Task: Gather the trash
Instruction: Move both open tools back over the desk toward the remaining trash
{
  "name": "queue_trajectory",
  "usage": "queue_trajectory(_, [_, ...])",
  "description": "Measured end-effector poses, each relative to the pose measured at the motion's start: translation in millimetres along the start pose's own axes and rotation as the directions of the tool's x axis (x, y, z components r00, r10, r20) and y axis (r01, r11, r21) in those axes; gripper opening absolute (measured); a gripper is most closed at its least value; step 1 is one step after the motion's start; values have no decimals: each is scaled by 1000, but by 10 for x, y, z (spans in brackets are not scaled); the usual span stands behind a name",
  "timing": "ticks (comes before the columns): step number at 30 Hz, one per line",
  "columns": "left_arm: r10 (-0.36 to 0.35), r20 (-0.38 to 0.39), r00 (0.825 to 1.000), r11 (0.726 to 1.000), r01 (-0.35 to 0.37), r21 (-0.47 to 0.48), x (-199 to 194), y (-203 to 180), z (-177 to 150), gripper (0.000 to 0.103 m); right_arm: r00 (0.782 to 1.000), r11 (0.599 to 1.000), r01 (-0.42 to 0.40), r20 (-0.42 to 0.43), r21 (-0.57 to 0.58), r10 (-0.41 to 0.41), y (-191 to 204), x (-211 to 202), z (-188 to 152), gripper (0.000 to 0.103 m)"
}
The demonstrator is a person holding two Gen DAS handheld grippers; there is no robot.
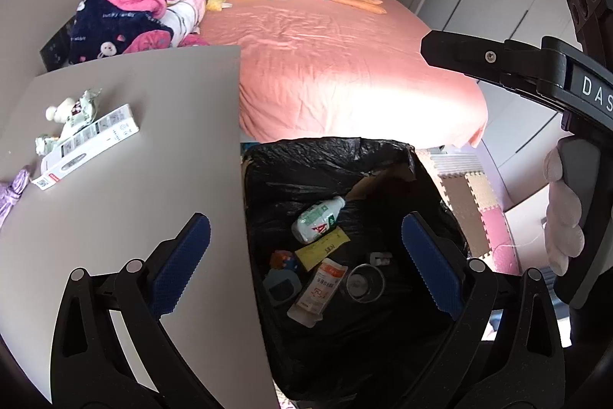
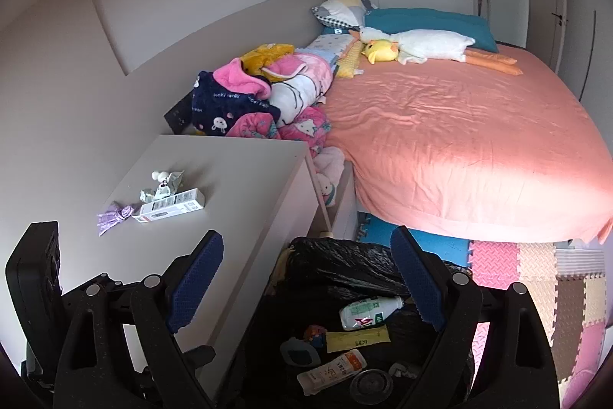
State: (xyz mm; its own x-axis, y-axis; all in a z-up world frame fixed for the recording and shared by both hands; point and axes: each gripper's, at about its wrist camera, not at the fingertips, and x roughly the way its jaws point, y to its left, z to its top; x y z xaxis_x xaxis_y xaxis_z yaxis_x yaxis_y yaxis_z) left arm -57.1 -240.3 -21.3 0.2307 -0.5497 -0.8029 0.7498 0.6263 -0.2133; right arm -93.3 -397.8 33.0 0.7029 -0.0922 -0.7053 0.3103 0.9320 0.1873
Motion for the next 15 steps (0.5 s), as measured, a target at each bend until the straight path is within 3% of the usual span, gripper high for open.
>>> queue_trajectory(15, [124,2,992,979,-122,-164,-303,675,-313,97,992,983,-116,-74,-141,106,633,440,32,89])
